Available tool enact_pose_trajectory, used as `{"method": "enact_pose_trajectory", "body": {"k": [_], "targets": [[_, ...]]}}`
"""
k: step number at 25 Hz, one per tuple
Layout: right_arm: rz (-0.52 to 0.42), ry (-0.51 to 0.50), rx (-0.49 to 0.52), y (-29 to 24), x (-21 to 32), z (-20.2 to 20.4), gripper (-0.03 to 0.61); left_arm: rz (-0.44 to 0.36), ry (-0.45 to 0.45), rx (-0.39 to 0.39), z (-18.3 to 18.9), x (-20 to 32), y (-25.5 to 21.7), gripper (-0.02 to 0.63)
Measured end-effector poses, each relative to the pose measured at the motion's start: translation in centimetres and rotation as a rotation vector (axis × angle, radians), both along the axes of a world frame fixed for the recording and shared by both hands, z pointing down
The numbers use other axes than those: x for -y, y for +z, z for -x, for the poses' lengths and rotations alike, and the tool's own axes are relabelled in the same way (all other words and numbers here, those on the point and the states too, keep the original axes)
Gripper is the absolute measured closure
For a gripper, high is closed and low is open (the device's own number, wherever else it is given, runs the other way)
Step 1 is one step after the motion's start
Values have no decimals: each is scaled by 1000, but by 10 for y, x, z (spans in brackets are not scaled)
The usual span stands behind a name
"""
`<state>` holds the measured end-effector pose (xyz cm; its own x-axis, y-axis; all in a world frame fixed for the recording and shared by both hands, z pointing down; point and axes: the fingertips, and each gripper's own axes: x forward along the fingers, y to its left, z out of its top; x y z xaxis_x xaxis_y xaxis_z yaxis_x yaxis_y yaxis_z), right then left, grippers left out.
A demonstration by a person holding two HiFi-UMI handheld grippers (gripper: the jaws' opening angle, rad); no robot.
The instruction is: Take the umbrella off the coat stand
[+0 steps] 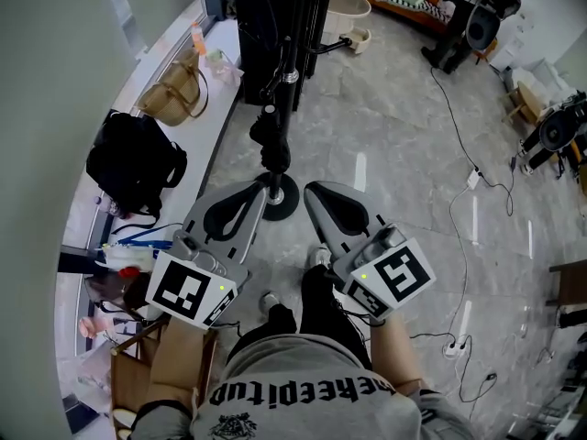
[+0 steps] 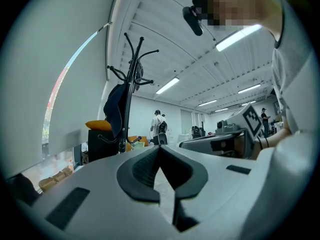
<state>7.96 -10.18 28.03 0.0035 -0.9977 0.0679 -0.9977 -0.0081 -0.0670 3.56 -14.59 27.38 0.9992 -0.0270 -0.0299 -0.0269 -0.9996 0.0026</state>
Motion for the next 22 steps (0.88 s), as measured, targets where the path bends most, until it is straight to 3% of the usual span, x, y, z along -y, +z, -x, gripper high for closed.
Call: {"method": "enact_pose_trajectory", "body": {"k": [22], "targets": [[-5, -134, -11, 0, 41, -35, 565, -1, -166, -4, -14, 33, -2, 598]]}}
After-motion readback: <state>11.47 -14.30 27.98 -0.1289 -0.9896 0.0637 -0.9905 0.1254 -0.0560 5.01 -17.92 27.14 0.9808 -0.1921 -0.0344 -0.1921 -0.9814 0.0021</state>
